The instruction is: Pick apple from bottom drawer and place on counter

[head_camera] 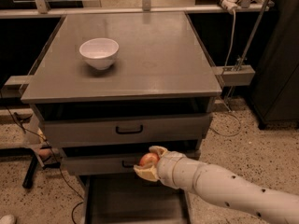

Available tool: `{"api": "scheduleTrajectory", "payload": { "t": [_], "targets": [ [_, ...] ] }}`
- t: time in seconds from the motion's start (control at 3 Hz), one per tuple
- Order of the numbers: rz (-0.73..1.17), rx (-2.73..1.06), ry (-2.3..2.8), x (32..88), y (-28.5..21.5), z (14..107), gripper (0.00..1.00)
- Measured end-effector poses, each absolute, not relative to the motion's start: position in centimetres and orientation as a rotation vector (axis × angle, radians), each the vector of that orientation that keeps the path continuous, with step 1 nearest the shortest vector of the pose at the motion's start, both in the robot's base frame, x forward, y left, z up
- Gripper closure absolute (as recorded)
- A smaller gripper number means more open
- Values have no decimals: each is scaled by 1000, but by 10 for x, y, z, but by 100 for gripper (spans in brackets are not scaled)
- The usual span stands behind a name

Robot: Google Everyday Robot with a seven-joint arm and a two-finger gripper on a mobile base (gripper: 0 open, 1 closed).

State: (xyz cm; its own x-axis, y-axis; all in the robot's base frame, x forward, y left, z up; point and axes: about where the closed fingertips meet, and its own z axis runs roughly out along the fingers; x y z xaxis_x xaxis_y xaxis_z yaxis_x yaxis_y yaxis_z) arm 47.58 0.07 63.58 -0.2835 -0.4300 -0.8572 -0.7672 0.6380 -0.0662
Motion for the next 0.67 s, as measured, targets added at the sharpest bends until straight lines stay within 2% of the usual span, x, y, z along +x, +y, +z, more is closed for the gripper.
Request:
{"api": "scheduleTrajectory", "payload": {
  "t": [0.33, 0.67],
  "targets": [
    [459, -959, 1918, 474, 2, 639, 100],
    [408, -934, 1893, 472, -5, 680, 100]
  ]
}}
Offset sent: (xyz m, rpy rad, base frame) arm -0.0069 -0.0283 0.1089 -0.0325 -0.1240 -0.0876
